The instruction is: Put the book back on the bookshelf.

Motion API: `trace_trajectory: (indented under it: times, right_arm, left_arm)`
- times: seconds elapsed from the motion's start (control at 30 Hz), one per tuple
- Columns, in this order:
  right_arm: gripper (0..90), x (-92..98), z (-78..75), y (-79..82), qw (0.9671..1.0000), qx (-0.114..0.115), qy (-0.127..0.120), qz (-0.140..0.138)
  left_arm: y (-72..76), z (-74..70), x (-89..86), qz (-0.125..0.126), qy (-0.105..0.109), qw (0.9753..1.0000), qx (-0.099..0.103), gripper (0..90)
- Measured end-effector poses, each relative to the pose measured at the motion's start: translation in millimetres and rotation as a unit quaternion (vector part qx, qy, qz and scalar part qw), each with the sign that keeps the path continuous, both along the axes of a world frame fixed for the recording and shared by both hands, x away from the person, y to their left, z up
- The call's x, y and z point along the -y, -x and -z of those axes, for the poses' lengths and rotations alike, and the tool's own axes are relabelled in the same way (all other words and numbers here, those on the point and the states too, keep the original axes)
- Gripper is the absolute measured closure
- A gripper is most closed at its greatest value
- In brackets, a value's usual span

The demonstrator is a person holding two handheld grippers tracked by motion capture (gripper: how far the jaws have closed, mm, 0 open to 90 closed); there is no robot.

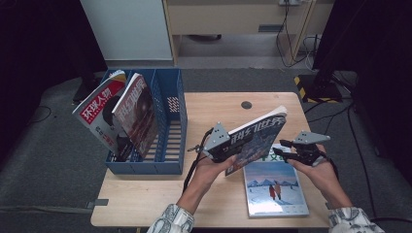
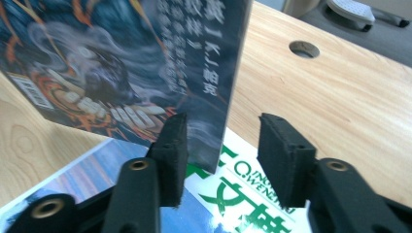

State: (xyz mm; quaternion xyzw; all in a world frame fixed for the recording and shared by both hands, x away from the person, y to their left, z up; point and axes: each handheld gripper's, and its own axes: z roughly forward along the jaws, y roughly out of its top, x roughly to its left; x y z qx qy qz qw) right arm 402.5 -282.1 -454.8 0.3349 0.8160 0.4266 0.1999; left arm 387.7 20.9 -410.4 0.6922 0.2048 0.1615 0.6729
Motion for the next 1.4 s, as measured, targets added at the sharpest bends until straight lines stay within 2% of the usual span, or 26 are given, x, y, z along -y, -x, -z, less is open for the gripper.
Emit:
trace_trajectory:
  times: [0.03, 0.07, 0.1, 0.13, 0.17, 0.3, 0.33, 0.37, 0.6, 0.87, 0.93, 1.0, 1.07, 1.3, 1.4]
  right_arm:
    - [46.1, 0.3, 4.3, -0.3, 0.9999, -0.008, 0.004, 0.007]
    - [46.1, 0.3, 4.3, -0.3, 0.9999, -0.008, 0.004, 0.007]
    - [39.6, 0.4, 8.5, -0.6, 0.9996, -0.019, 0.01, 0.017]
    - [39.6, 0.4, 8.5, -0.6, 0.9996, -0.019, 0.01, 0.017]
    - [32.4, 0.8, 12.4, -1.5, 0.999, -0.033, 0.014, 0.027]
    - [20.7, 2.3, 19.7, -0.1, 0.9976, -0.042, 0.027, 0.047]
    - [20.7, 2.3, 19.7, -0.1, 0.9976, -0.042, 0.027, 0.047]
    - [17.5, 4.1, 25.0, 0.4, 0.9959, -0.06, 0.034, 0.059]
    - [16.1, 12.9, 36.2, 9.7, 0.9943, -0.069, 0.019, 0.079]
    - [16.4, 20.1, 43.0, 19.4, 0.9929, -0.069, 0.017, 0.095]
    - [16.6, 23.2, 43.1, 22.1, 0.9916, -0.068, 0.011, 0.109]
    - [16.6, 24.6, 43.3, 22.4, 0.9918, -0.065, 0.011, 0.11]
    - [16.8, 29.0, 44.3, 24.0, 0.9901, -0.065, 0.004, 0.124]
    - [17.5, 34.7, 47.2, 26.3, 0.9878, -0.064, 0.001, 0.142]
    - [17.6, 34.9, 47.6, 27.2, 0.9882, -0.062, 0.004, 0.14]
  left_arm:
    - [0.5, 0.0, 0.3, -0.002, -0.001, 1.0, 0.002, 81.9]
    - [0.5, 0.0, 0.3, -0.002, -0.001, 1.0, 0.002, 82.0]
    - [0.9, -0.3, 0.3, -0.007, -0.001, 1.0, 0.002, 82.1]
    - [0.9, -0.3, 0.3, -0.007, -0.001, 1.0, 0.002, 82.2]
    - [0.9, -0.2, -0.1, -0.01, 0.0, 1.0, 0.001, 82.2]
    - [-0.2, -0.2, -2.9, -0.021, 0.006, 0.9997, -0.007, 82.4]
    - [-0.2, -0.2, -2.9, -0.021, 0.006, 0.9997, -0.007, 82.4]
    - [-0.6, -0.5, -4.5, -0.023, 0.007, 0.9997, -0.009, 82.4]
    - [-2.6, -2.2, -14.4, -0.036, 0.01, 0.9992, -0.014, 82.5]
    - [0.0, -14.6, -30.2, -0.052, 0.025, 0.9983, -0.003, 82.5]
    - [1.6, -21.2, -39.3, -0.059, 0.03, 0.9978, 0.005, 82.5]
    - [1.9, -23.3, -42.2, -0.062, 0.034, 0.9975, 0.007, 82.5]
    - [2.5, -27.3, -48.4, -0.069, 0.037, 0.9968, 0.012, 82.5]
    - [2.8, -32.7, -65.8, -0.097, 0.03, 0.9947, 0.016, 82.5]
    - [3.2, -33.4, -69.1, -0.102, 0.03, 0.9942, 0.017, 82.5]
